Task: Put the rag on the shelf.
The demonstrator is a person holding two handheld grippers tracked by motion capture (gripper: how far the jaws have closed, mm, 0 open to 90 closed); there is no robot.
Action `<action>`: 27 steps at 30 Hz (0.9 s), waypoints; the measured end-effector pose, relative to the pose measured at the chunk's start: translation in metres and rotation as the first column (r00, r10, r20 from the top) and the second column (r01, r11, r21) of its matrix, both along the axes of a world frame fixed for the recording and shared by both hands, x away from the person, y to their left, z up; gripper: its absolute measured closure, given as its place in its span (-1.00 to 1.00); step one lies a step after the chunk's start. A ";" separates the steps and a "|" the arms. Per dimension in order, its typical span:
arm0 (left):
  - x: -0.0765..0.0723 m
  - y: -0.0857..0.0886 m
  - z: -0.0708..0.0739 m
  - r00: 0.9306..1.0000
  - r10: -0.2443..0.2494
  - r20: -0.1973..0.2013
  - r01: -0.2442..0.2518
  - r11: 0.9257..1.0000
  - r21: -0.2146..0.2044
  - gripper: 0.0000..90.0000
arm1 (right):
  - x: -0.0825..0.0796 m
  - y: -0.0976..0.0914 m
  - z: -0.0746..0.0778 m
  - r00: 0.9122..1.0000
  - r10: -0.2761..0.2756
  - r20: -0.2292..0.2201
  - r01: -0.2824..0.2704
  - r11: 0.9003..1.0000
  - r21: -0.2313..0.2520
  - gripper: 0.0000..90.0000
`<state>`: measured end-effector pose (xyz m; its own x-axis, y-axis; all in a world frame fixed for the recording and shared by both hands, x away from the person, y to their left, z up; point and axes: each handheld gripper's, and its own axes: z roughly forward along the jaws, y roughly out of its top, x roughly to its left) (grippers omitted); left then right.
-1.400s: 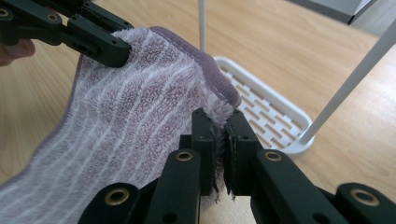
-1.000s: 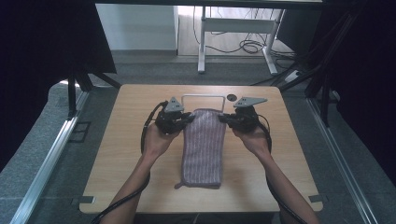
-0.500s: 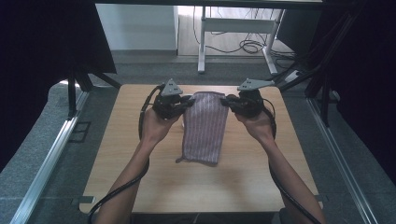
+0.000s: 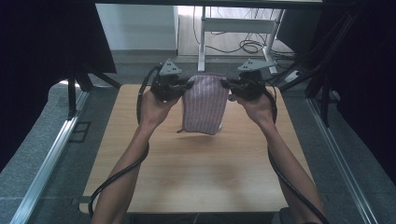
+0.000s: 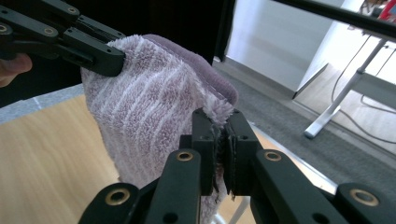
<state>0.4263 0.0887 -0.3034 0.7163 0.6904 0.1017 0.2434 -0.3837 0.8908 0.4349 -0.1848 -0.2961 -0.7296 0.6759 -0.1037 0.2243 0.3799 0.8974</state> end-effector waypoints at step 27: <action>0.059 0.005 0.033 0.995 0.096 -0.016 -0.096 0.995 -0.015 0.76 | 0.055 0.017 0.036 0.996 -0.076 0.053 0.074 0.997 0.026 0.87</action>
<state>0.4855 0.0938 -0.2704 0.6478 0.7576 0.0794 0.2924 -0.3436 0.8924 0.4900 -0.1676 -0.2597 -0.6705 0.7313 -0.1247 0.2023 0.3419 0.9177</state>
